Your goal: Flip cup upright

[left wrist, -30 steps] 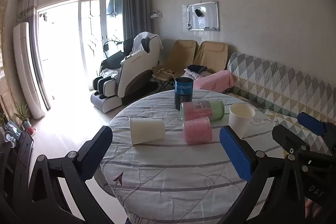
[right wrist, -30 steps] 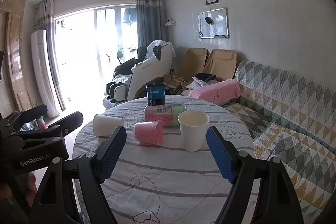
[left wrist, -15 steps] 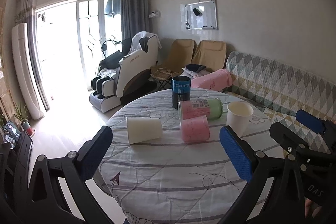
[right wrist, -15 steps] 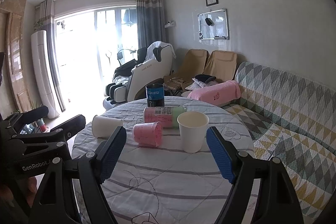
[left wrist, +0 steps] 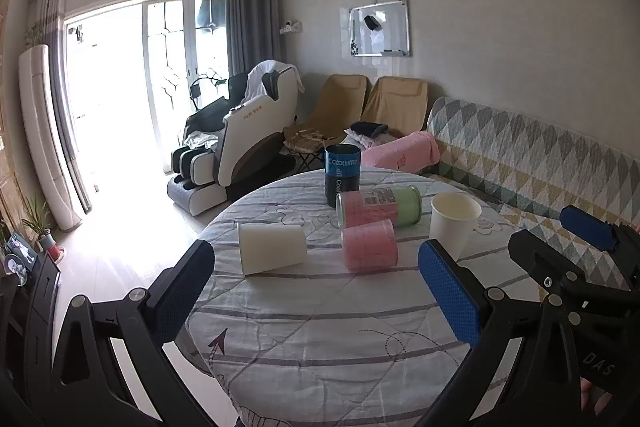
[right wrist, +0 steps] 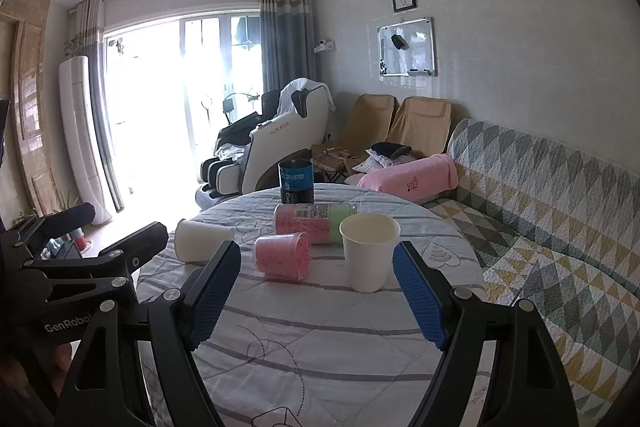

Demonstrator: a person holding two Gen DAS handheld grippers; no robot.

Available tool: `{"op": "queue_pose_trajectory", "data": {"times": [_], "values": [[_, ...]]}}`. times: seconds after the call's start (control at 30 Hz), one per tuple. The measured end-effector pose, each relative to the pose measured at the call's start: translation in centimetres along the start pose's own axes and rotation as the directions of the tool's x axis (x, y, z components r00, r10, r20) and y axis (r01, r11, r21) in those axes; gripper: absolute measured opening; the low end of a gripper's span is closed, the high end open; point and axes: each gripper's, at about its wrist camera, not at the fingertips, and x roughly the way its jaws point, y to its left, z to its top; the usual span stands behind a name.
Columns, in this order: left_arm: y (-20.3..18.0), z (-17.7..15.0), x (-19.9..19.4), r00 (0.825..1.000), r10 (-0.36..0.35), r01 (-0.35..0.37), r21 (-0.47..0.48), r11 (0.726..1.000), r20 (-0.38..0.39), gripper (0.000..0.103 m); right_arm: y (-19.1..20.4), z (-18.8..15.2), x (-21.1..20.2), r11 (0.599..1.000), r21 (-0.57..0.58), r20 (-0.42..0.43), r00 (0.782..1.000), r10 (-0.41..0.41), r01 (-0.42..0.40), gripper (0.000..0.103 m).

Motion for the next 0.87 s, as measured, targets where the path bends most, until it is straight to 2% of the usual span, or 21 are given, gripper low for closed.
{"op": "queue_pose_trajectory", "data": {"times": [0.43,0.87], "values": [[0.6,-0.2,0.2,1.0,0.001,-0.001,0.007,1.0,0.015,0.103,0.4,0.0,0.3,1.0,-0.001,-0.005,1.0,-0.003,0.003,0.08],[2.0,-0.1,1.1,1.0,-0.029,0.029,-0.002,1.0,0.01,0.103,0.8,-0.2,1.1,1.0,-0.001,-0.033,0.999,-0.018,0.018,0.08]]}}
